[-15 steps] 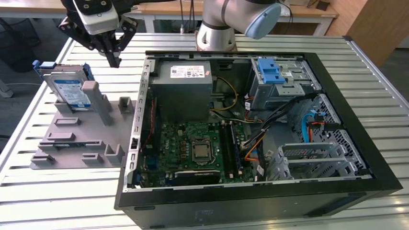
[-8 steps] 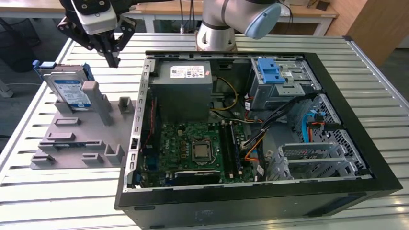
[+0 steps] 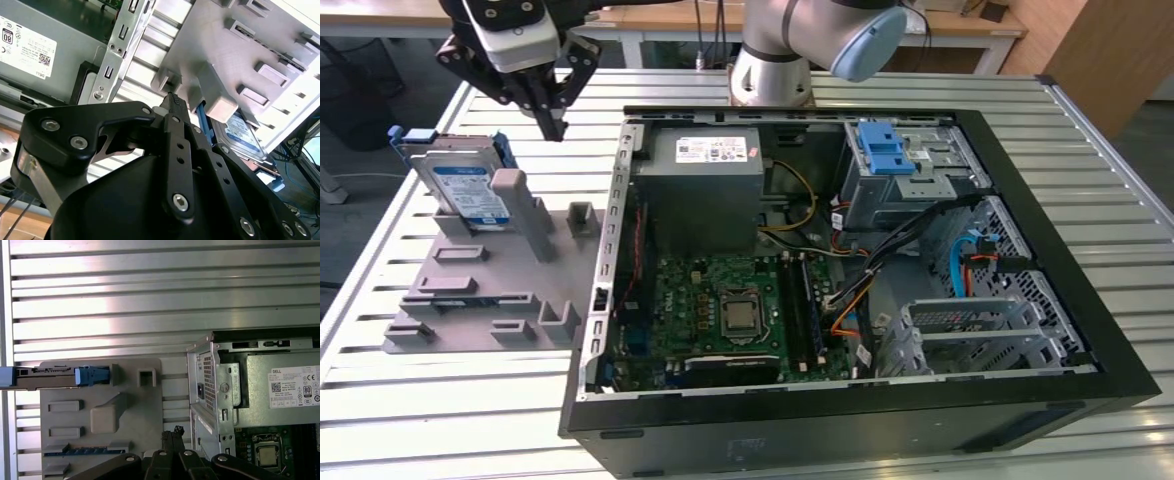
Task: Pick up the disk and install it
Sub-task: 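Reach for the disk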
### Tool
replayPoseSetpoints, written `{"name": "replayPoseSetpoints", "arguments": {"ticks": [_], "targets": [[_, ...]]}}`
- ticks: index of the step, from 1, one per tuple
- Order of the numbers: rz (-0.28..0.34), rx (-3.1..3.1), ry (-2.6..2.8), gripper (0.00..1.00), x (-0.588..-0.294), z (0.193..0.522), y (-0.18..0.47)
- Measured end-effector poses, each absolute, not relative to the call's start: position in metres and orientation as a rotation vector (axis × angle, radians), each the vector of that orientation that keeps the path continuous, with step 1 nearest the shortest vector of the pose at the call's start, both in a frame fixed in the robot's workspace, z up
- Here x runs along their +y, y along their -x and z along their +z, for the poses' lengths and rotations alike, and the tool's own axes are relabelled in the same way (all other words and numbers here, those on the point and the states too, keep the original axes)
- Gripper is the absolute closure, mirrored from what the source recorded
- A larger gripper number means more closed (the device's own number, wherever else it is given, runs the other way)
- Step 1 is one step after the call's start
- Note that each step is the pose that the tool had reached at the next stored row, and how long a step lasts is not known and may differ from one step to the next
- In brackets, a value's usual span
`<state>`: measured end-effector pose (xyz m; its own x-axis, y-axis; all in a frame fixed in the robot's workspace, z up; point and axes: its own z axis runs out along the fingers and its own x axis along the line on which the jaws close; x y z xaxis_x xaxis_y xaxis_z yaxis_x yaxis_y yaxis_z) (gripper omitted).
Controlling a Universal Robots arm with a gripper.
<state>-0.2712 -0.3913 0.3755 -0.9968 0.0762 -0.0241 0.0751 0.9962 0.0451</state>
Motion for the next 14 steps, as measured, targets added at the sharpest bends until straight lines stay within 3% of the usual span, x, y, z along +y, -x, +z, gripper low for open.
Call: {"name": "replayPoseSetpoints", "arguments": {"ticks": [14], "targets": [[0.069,3.113,-0.118,0.89,-0.3913,0.3754,0.2754]]}}
